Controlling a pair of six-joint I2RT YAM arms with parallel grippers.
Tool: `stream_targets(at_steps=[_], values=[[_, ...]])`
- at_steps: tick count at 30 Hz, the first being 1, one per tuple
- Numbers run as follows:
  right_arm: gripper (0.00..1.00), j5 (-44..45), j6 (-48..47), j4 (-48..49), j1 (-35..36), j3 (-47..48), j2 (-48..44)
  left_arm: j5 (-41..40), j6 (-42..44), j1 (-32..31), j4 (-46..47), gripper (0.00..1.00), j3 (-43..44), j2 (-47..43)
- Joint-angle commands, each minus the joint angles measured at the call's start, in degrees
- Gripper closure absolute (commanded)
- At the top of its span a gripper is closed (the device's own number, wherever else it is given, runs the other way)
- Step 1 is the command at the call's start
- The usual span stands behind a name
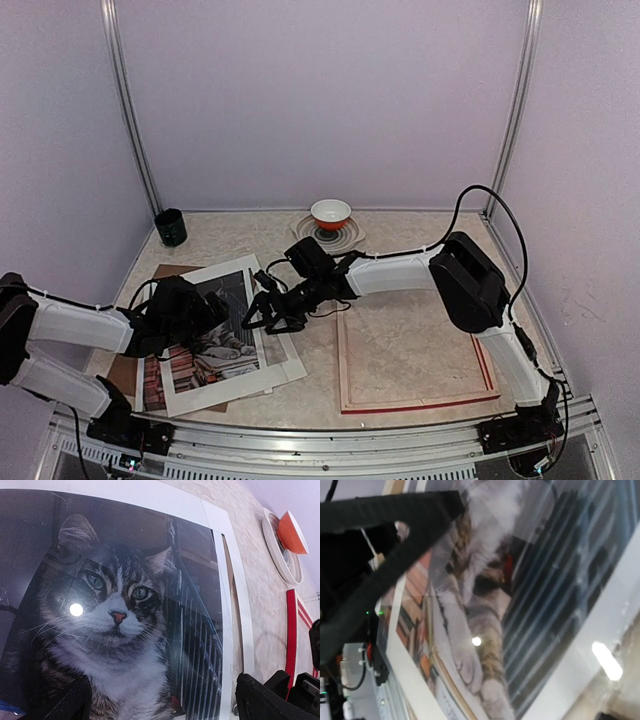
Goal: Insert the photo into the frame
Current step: Pick up the glass panel from the mat board.
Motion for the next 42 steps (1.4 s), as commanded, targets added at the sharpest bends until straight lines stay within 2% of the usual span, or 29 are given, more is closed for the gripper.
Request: stream_targets(at_steps=[1, 10, 20, 25, 33, 39, 42], values=[[0.01, -4.7, 5.2, 8.0, -1.0, -4.3, -2.4, 1.1, -0.6, -0.5, 0.4, 0.01, -1.2, -0.7], [0.01, -10.0, 16.6, 24.5, -2.2, -12.2, -2.8, 1.6, -0.8, -0.5, 1.2, 0.01, -1.7, -0.5], [0.02, -13.0, 22.5, 31.6, -2.6, -13.4, -1.2, 1.7, -1.0, -0.6, 1.3, 0.01, -1.9, -0.8], [0.13, -12.9, 22.5, 31.1, -2.6, -13.2, -0.8, 1.7, -1.0, -0.6, 1.5, 0.01, -2.0, -0.9], [0.24, -13.5, 24.0, 31.4, -2.7, -13.3, 1.1, 1.7, -0.9, -0.6, 1.7, 0.01, -1.9, -0.7], [0.40, -14.2, 25.4, 32.2, -2.8, -13.1, 2.1, 1.7, -1.0, -0.7, 1.7, 0.01, -2.0, -0.7], [0.43, -13.7, 25.9, 32.1, -3.0, -13.4, 2.2, 1.7, -1.0, -0.7, 1.8, 0.01, -1.9, -1.0]])
